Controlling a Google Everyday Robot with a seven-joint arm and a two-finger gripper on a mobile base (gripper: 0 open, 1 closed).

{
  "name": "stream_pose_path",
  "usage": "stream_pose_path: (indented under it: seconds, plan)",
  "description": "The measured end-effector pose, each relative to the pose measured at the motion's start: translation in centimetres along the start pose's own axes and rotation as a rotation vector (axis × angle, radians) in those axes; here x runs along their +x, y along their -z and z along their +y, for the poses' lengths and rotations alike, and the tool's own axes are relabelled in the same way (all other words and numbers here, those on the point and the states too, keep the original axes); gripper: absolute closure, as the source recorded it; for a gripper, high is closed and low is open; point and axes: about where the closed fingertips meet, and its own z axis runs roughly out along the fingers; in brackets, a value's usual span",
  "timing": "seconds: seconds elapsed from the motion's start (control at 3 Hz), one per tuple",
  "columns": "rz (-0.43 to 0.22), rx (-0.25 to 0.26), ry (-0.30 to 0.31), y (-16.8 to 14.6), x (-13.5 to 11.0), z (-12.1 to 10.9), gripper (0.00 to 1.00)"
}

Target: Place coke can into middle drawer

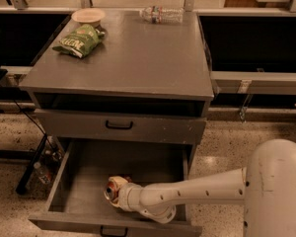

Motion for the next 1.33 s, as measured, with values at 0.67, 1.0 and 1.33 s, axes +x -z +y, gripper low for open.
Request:
stream_pose_path:
  seconds: [0.67,1.0,1.33]
  plan:
    - [0.077,-0.011,0.071,-0.46,-0.96,0.19,1.0]
    - [0.073,-0.002,0.064,-0.57,-0.75,-0.02,1.0]
    - [0.133,-0.022,0.099,-0.78,-0.96,0.49,1.0]
